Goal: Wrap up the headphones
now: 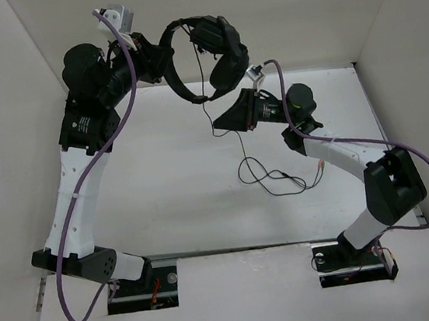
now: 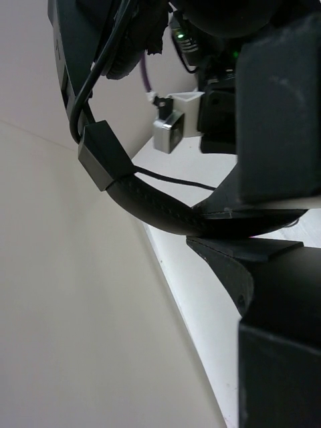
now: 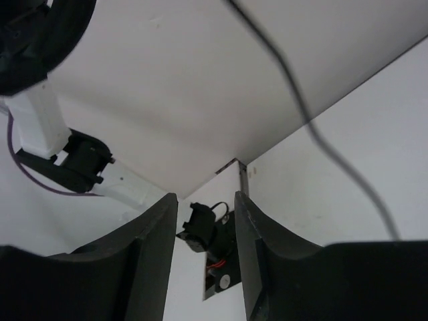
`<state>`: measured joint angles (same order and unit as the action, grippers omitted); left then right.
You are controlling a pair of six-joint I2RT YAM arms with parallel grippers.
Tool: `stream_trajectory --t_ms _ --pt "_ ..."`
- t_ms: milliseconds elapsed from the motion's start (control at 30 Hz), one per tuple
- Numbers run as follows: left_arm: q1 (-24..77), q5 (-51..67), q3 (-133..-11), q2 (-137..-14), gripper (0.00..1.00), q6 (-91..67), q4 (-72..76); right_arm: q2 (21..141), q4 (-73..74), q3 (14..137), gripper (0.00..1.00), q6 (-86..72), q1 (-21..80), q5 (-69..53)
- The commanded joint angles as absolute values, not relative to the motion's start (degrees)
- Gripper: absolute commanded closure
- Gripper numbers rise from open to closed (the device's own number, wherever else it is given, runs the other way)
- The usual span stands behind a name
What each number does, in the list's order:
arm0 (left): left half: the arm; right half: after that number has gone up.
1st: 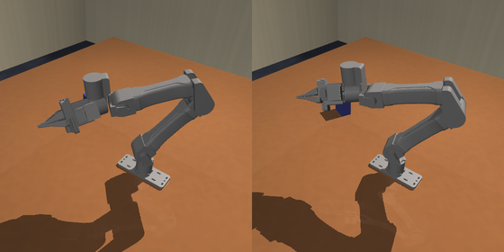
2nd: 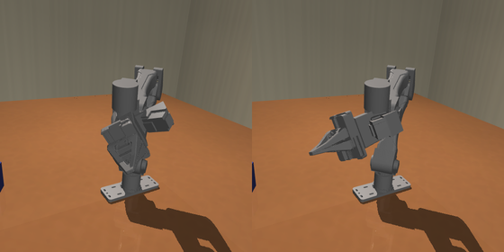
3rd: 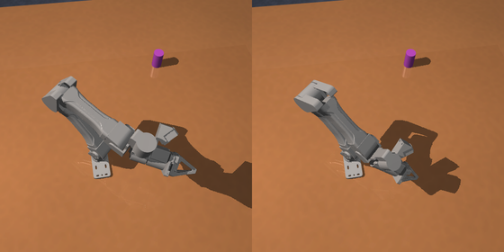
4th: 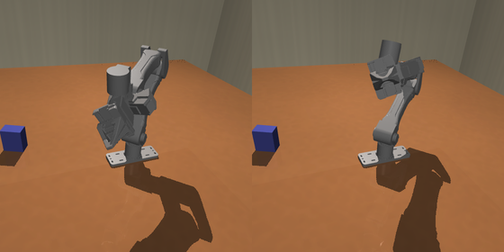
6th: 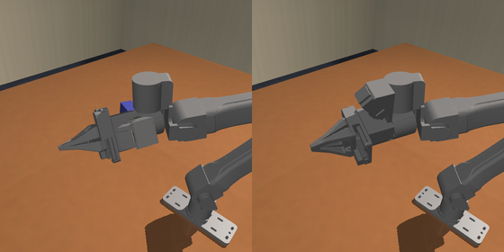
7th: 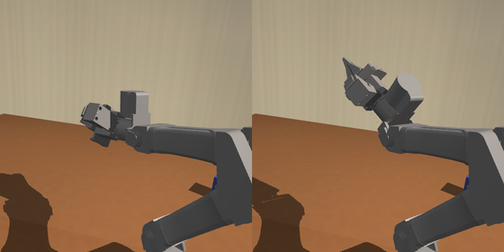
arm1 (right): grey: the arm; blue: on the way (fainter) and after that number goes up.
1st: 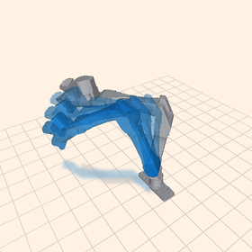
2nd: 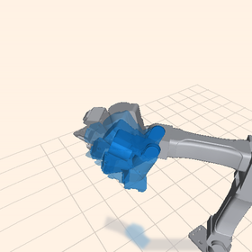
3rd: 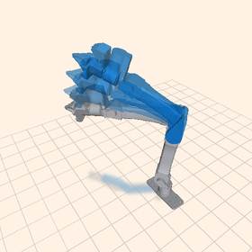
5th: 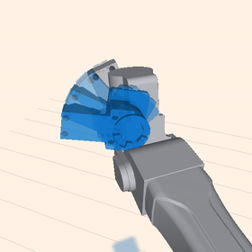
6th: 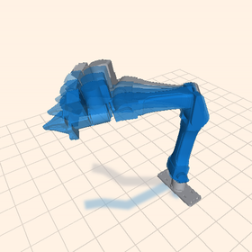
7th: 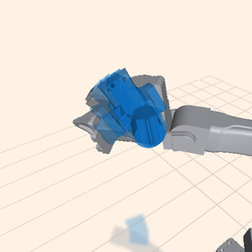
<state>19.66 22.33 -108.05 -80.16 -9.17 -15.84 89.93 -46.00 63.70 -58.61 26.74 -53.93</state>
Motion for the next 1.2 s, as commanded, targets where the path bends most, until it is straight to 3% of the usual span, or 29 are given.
stream_trajectory --t_ms 0,133,300,533,700,1167 --pt "17.89 22.24 -111.53 -79.01 1.0 -13.53 -8.7 90.0 -56.78 62.58 0.54 -64.25 29.39 -55.02" --pt "17.88 22.59 -111.27 -78.23 1.0 -13.54 -8.88 91.23 -57.04 63.37 0.54 -62.58 29.23 -54.14" --pt "17.62 22.68 -111.45 -77.34 1.0 -12.83 -9.32 92.29 -51.7 67.32 0.54 -53.38 21.85 -53.27" --pt "17.88 22.94 -110.66 -77.17 1.0 -12.57 -9.58 90.0 -24.82 73.2 0.57 -19.91 20.52 -43.08" --pt "17.8 23.03 -110.04 -77.26 1.0 -12.13 -9.58 89.82 -13.12 72.78 0.58 -1.53 26.31 -36.22" --pt "17.88 23.47 -110.57 -77.52 1.0 -13.27 -9.32 93.95 -14.32 74.35 0.57 2.11 30.54 -32.17"
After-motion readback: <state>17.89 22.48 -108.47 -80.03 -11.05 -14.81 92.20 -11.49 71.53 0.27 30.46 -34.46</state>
